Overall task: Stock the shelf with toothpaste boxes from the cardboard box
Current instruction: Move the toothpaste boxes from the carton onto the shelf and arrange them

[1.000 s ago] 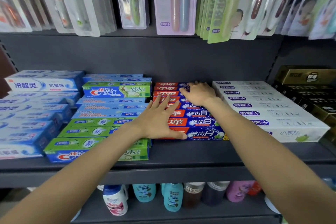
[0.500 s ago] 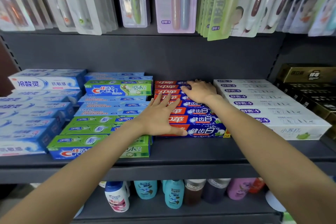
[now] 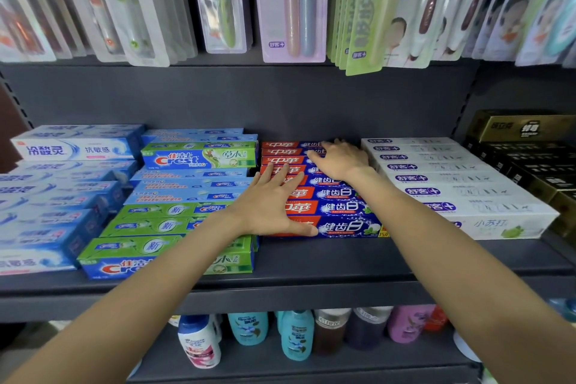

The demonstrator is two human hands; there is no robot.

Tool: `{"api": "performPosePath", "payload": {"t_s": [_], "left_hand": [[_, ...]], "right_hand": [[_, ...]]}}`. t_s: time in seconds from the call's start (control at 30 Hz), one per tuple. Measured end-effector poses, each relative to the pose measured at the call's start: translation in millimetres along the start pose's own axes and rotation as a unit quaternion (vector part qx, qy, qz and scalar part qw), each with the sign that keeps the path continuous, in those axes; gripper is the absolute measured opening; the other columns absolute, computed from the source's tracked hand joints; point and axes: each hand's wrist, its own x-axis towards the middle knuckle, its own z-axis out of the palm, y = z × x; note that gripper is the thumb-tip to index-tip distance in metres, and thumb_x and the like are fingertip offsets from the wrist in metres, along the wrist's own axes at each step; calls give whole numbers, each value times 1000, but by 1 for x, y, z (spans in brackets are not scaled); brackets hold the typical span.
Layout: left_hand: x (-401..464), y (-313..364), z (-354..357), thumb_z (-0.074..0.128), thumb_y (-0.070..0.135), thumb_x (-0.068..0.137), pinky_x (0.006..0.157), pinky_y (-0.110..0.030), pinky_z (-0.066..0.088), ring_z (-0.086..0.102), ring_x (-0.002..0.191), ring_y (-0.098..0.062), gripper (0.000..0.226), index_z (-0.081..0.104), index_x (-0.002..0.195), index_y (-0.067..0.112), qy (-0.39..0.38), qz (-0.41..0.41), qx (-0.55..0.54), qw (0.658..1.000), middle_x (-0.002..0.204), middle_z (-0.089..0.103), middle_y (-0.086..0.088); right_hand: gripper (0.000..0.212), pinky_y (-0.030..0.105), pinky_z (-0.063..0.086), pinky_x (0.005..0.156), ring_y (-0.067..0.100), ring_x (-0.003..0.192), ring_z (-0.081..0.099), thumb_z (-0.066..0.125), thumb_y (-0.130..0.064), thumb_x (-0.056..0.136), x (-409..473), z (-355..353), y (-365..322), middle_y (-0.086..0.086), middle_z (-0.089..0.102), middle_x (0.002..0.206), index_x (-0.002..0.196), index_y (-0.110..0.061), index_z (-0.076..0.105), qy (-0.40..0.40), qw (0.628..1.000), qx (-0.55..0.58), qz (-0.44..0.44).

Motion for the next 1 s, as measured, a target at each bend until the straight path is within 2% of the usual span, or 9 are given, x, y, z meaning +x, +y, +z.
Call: {"api": "performPosePath", "payload": {"t_s": [0.2,0.33,0.4,0.5,0.63,0.73,0.87,1.0], "left_hand": [[1,-2,0,53,75,70,116,-43,-6,-18,143,-27,108,-4,150,30,-20,2,-5,1000,158,-13,-1],[4,-2,-5,30,81,66,116,-43,-4,-16,144,-21,100,2,150,33,-13,-27,-109,994,159,-7,2],[11,-2,-5,26,80,71,116,-43,-2,-14,144,-23,96,4,150,30,0,-51,-116,992,159,-4,1],[20,-1,-3,34,74,81,116,-43,-1,-12,145,-27,91,4,151,24,14,-65,-71,995,159,-3,-4],[23,-4,-2,36,81,73,117,-44,0,-11,145,-28,103,6,151,22,16,-66,-77,995,159,-1,-5],[23,-4,-2,33,87,65,117,-45,1,-11,145,-28,110,7,151,23,10,-70,-82,994,159,-1,-4],[23,-2,-4,38,72,80,116,-44,0,-12,145,-27,92,7,151,23,9,-68,-86,994,159,-2,-4],[23,-3,-4,38,68,83,116,-44,0,-12,145,-26,87,6,151,23,7,-67,-87,994,159,-3,-4]], "right_hand": [[70,38,37,101,29,132,39,26,-65,92,1,0,-1,12,38,147,142,-18,38,-6,1000,1,14],[71,38,30,108,27,137,32,26,-64,93,-6,-5,1,10,33,151,145,-18,34,-16,1000,17,-4],[69,37,26,110,27,140,28,27,-61,95,-17,-14,0,9,28,154,147,-15,30,-25,999,28,-28],[65,36,22,113,21,144,19,31,-52,97,-55,-29,5,5,19,157,150,-15,22,-19,994,77,-71],[64,33,10,117,17,146,9,28,-48,99,-130,-25,19,5,12,159,151,-14,16,58,992,85,-73],[67,36,7,118,21,146,9,22,-56,97,-147,-12,22,7,13,159,151,-16,16,35,997,58,-48],[67,37,8,117,23,146,9,20,-56,97,-141,-5,17,11,14,158,151,-15,18,18,997,62,-41],[69,37,8,117,24,146,8,18,-56,97,-141,-5,16,13,13,158,151,-13,17,15,998,53,-44]]}}
